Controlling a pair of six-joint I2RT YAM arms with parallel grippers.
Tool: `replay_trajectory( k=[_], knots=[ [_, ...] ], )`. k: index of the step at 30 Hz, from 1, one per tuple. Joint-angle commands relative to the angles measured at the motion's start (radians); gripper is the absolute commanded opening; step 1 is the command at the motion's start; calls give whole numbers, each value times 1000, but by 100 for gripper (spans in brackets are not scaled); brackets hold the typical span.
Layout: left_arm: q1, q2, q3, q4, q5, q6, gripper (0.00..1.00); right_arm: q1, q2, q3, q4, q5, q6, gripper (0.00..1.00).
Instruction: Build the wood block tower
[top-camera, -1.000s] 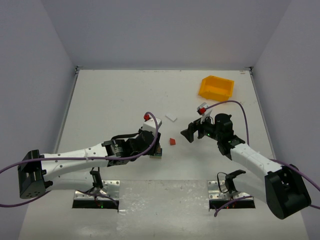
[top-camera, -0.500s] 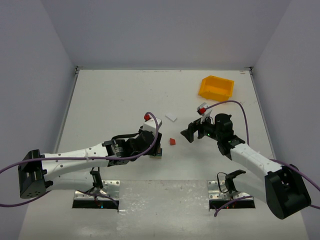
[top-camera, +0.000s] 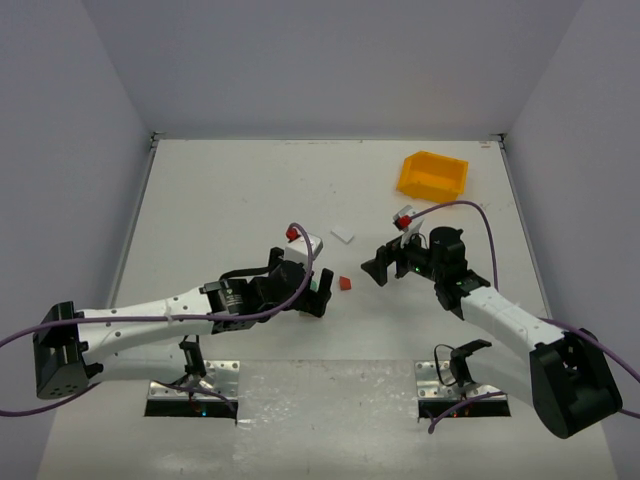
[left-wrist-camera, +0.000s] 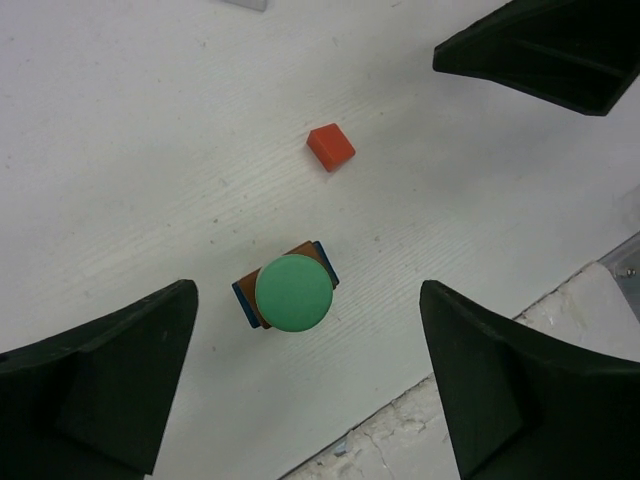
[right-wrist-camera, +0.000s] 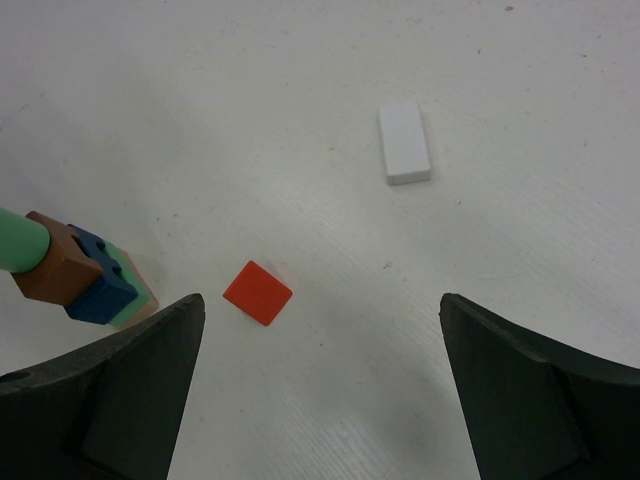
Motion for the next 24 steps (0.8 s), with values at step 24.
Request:
replay_trajectory(
  k=[24],
  knots=[
    [366, -207, -47, 81, -224, -286, 100, 79, 676, 673, -294, 102, -305, 99]
  ],
)
